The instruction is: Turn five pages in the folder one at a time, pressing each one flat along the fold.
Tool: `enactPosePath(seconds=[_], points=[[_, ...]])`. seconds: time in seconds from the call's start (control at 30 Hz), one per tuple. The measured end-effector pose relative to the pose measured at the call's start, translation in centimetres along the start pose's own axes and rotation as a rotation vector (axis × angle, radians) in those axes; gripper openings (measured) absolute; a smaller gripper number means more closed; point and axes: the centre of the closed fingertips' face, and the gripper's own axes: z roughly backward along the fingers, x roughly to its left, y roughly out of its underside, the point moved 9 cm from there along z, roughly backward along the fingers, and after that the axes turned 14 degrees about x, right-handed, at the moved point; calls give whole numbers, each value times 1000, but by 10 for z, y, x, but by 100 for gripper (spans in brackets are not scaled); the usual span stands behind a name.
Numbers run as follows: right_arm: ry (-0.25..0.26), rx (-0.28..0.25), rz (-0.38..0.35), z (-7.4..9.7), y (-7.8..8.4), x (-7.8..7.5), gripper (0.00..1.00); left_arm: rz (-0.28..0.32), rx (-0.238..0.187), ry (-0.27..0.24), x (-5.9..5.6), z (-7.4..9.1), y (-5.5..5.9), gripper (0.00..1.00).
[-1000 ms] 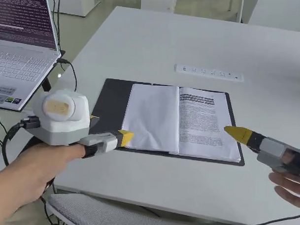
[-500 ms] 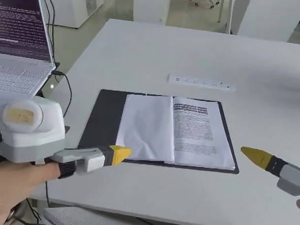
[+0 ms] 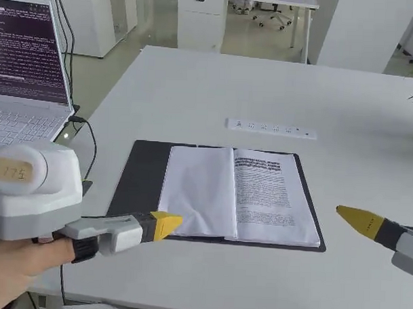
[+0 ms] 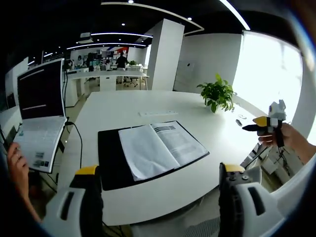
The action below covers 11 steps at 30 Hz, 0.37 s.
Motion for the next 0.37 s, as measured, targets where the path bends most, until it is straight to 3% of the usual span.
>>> enactPosePath(seconds=[0.37], points=[[22, 9, 3, 0, 4, -5, 100, -14, 19, -5, -10, -6, 4, 99]])
